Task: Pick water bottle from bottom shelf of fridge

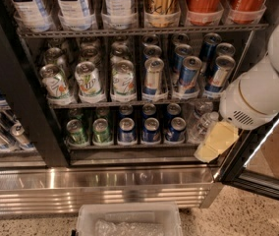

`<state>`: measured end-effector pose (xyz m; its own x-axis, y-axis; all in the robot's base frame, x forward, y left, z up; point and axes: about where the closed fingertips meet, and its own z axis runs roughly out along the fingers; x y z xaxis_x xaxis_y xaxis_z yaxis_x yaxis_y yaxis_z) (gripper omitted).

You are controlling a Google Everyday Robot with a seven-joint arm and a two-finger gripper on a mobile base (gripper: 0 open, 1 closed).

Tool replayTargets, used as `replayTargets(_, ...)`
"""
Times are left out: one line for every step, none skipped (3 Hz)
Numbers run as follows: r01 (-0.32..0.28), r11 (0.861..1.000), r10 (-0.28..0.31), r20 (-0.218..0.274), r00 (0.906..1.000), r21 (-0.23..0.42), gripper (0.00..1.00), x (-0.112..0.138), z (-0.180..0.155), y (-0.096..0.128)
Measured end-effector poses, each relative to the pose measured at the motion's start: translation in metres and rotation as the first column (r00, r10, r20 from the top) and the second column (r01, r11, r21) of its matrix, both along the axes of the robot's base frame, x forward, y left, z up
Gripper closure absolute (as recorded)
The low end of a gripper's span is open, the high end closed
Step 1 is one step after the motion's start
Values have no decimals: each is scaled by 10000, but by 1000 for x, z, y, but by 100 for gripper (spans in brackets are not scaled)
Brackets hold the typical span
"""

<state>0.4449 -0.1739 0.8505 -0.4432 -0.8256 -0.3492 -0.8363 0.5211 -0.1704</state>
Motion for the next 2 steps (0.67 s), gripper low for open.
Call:
replayTargets(28, 9999, -27, -78, 10000, 98, 0, 1, -3, -1)
replayTargets(161, 9995, -155, -197, 9997, 270, 0, 2, -10, -7)
